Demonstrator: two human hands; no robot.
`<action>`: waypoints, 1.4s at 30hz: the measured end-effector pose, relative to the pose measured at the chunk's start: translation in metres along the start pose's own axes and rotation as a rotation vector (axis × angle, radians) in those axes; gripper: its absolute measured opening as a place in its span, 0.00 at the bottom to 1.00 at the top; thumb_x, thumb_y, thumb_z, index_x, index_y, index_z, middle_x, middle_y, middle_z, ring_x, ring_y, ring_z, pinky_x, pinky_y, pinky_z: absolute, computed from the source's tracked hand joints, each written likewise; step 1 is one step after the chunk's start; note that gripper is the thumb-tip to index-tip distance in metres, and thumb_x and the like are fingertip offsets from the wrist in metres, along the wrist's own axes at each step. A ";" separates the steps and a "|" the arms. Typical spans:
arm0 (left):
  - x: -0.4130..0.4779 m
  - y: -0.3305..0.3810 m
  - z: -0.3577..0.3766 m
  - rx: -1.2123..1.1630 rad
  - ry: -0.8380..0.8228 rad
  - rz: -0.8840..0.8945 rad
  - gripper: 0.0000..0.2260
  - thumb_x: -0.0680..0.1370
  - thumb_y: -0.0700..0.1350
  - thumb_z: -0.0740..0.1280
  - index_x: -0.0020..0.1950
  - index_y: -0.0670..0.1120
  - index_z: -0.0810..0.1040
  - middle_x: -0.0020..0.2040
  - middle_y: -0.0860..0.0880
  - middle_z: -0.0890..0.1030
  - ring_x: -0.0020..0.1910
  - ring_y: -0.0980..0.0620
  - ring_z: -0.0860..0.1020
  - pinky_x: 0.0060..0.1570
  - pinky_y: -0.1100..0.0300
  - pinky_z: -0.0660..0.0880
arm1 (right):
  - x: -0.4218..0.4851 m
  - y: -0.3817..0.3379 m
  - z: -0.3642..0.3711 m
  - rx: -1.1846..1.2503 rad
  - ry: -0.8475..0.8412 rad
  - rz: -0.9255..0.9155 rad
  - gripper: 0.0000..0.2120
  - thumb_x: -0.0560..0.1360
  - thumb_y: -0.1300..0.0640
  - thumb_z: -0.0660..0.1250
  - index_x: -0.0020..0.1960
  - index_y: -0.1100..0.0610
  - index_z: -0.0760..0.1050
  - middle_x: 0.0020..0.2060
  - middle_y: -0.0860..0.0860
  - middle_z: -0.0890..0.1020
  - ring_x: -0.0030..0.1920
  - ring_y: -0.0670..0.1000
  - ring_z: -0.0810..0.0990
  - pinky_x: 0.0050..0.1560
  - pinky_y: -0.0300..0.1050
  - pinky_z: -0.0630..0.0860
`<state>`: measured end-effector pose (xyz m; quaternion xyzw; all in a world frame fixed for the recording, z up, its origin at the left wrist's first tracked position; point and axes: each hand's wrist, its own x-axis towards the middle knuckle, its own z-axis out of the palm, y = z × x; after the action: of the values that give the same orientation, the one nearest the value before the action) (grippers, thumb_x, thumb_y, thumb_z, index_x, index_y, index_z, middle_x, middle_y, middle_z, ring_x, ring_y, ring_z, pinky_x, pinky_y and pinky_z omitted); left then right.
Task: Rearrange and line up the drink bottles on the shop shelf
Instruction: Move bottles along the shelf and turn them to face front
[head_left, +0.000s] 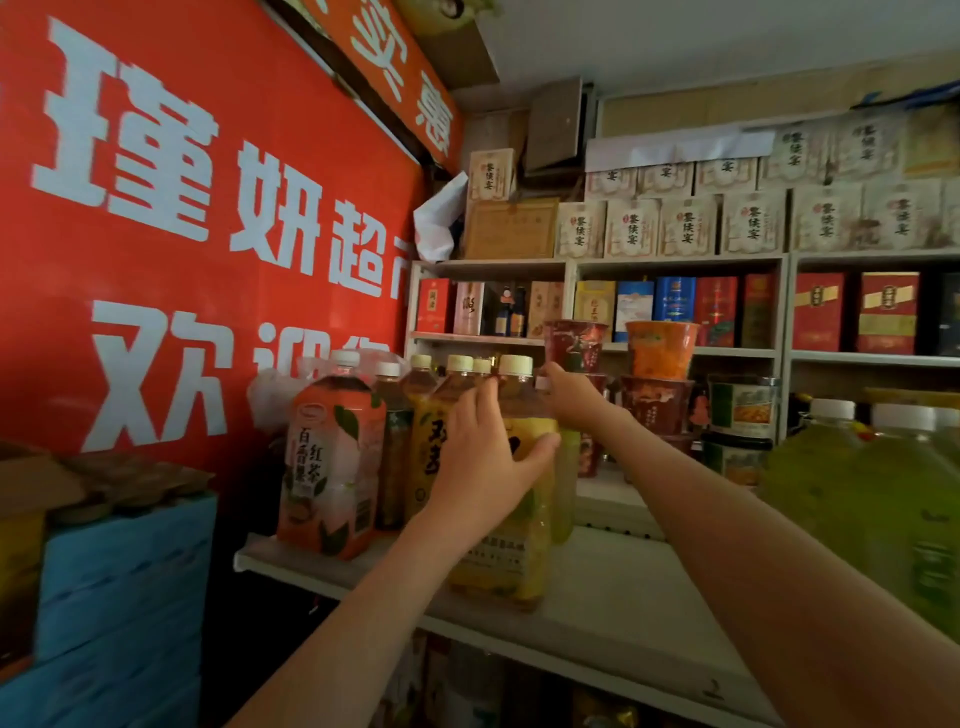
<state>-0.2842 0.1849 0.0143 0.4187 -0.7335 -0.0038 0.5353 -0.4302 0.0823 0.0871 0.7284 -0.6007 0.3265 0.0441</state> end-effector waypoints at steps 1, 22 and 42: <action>0.000 0.000 0.000 0.004 0.001 -0.005 0.39 0.75 0.62 0.63 0.77 0.50 0.46 0.75 0.52 0.52 0.73 0.53 0.51 0.68 0.58 0.55 | -0.003 -0.002 -0.004 -0.025 -0.008 -0.021 0.23 0.76 0.52 0.65 0.67 0.58 0.64 0.54 0.56 0.79 0.48 0.52 0.78 0.44 0.43 0.76; -0.042 0.085 0.057 0.045 -0.028 0.266 0.28 0.80 0.42 0.59 0.77 0.49 0.49 0.77 0.54 0.50 0.76 0.57 0.48 0.74 0.58 0.50 | -0.065 0.030 -0.105 -0.351 -0.185 0.079 0.15 0.80 0.53 0.56 0.57 0.62 0.74 0.40 0.53 0.74 0.39 0.50 0.75 0.38 0.39 0.73; 0.038 0.082 0.147 -0.269 -0.540 -0.049 0.39 0.66 0.52 0.77 0.72 0.48 0.62 0.65 0.49 0.71 0.64 0.48 0.72 0.59 0.54 0.70 | -0.053 0.070 -0.169 -0.237 -0.592 0.193 0.21 0.76 0.62 0.66 0.66 0.61 0.63 0.40 0.61 0.80 0.37 0.54 0.82 0.41 0.48 0.82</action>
<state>-0.4533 0.1490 0.0182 0.3456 -0.8319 -0.2252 0.3712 -0.5684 0.1851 0.1688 0.7213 -0.6875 0.0313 -0.0788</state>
